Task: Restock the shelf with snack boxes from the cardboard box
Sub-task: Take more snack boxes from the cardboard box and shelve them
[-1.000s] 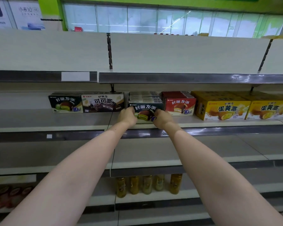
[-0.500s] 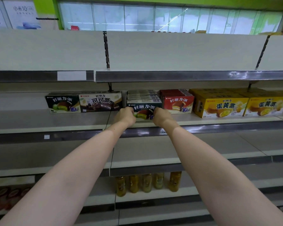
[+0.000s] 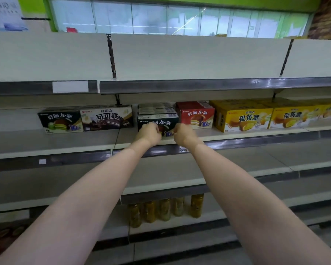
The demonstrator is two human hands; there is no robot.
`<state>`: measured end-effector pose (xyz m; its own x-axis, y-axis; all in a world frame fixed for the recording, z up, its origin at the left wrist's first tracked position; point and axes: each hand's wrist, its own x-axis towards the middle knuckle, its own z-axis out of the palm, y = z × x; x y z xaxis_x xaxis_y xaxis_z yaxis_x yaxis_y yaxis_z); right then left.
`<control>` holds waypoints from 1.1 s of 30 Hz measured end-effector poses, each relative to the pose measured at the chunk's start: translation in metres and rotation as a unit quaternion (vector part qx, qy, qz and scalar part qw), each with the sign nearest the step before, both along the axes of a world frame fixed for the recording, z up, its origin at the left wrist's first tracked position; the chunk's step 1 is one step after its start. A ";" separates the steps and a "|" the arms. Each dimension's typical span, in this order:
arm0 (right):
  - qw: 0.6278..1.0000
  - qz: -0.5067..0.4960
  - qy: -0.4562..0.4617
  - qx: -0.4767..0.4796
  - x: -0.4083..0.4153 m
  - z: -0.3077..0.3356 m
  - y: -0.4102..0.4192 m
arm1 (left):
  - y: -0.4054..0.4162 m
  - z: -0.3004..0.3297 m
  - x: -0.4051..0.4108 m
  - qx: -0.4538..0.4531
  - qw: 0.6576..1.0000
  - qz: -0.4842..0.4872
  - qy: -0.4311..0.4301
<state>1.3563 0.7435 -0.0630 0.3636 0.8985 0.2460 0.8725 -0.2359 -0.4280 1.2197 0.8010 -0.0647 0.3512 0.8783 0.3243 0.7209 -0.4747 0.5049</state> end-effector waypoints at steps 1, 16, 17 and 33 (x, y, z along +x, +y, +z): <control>1.000 0.000 0.003 0.005 0.002 0.000 -0.002 | 0.000 -0.001 0.002 0.002 1.000 -0.001 0.000; 0.995 -0.083 0.006 0.045 0.035 -0.005 -0.022 | -0.006 0.005 0.060 -0.014 0.996 -0.089 -0.011; 0.994 -0.097 0.001 0.049 0.039 -0.004 -0.027 | -0.006 0.003 0.069 -0.017 0.994 -0.106 -0.015; 0.924 -0.379 0.051 -0.001 0.130 -0.067 -0.230 | -0.136 -0.066 0.226 -0.079 0.890 -0.445 0.062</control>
